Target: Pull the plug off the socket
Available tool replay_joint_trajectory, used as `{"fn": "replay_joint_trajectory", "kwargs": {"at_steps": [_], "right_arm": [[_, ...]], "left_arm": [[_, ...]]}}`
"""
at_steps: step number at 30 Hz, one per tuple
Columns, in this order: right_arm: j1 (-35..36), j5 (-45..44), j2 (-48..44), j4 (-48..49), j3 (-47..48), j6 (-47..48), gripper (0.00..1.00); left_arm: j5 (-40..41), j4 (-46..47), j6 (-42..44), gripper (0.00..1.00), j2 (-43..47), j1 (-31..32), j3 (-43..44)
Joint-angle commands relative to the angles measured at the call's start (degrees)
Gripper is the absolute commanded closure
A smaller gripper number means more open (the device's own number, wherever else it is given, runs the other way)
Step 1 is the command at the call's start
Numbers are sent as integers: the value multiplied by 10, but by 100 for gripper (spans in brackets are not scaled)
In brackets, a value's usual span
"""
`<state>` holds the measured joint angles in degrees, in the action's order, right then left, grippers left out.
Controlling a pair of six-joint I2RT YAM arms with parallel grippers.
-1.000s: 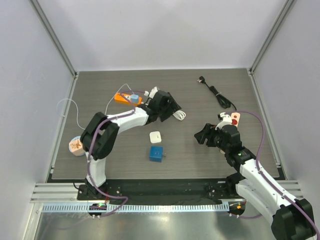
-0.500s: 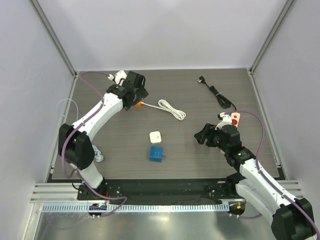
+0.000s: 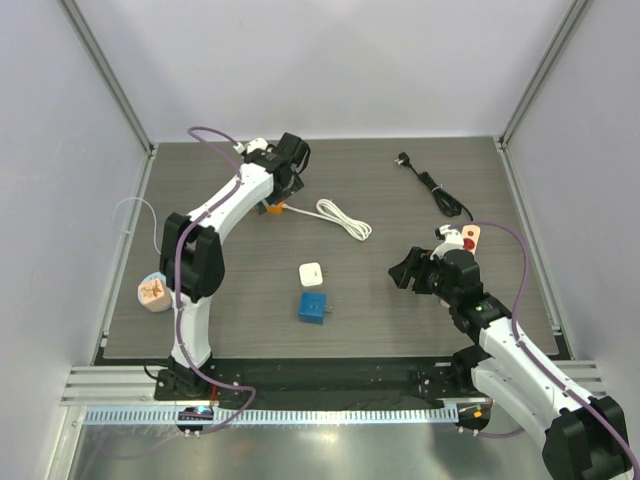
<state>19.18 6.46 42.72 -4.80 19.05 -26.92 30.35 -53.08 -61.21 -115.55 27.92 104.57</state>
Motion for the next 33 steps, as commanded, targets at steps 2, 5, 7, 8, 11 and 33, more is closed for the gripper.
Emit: {"fn": "replay_joint_trajectory", "kwargs": {"at_steps": [2, 5, 7, 8, 11, 33], "right_arm": [[3, -8, -4, 19, 5, 5, 29], [4, -5, 0, 19, 6, 5, 29], [5, -4, 1, 18, 6, 5, 29], [6, -3, 0, 17, 6, 5, 29], [6, -1, 3, 20, 7, 6, 29], [31, -1, 83, 45, 18, 13, 28]], "left_arm": [[30, -61, -44, 14, -42, -5, 53], [13, -26, -49, 15, -59, -7, 59], [19, -33, -53, 15, -79, -11, 75], [24, -38, -58, 15, -85, -14, 88], [17, -43, -71, 16, -106, -28, 96], [10, 51, 0, 58, -116, -57, 57]]}}
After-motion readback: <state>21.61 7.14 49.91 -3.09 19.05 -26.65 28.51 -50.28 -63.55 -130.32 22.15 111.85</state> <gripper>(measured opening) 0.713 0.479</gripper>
